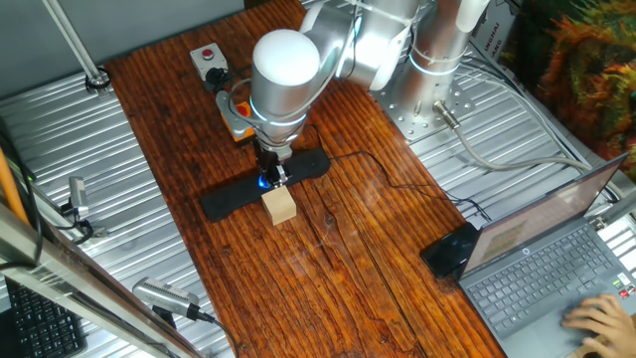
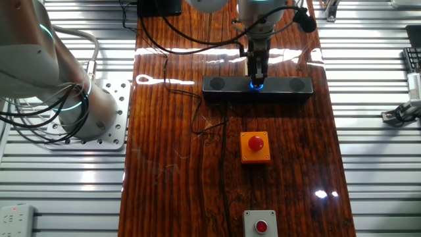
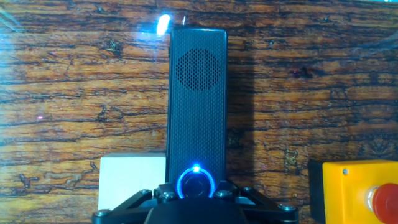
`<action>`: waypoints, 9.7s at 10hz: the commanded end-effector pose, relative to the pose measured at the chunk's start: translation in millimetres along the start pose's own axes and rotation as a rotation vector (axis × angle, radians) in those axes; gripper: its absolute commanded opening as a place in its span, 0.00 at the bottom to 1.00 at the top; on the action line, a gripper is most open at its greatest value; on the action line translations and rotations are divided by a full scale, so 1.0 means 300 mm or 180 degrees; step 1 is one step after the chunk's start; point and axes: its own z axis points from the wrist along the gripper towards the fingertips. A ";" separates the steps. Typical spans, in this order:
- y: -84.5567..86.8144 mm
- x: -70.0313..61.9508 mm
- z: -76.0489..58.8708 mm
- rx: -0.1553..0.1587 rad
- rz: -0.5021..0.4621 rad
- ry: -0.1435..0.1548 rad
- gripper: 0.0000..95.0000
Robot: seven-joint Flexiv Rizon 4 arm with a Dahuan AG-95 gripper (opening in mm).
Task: Turn the knob to decrease the volume of the speaker
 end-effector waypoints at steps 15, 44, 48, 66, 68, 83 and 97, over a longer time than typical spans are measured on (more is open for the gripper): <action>0.002 -0.001 0.001 -0.0024 0.0026 0.0034 0.00; 0.002 -0.001 0.000 -0.0042 -0.0383 0.0053 0.00; 0.002 -0.001 0.000 -0.0037 -0.0729 0.0051 0.00; 0.002 -0.001 0.001 -0.0013 -0.2254 0.0046 0.00; 0.002 -0.001 0.001 -0.0007 -0.2498 0.0026 0.00; 0.002 -0.001 0.000 0.0073 -0.3788 -0.0024 0.00; 0.002 -0.002 -0.002 0.0148 -0.4712 -0.0081 0.00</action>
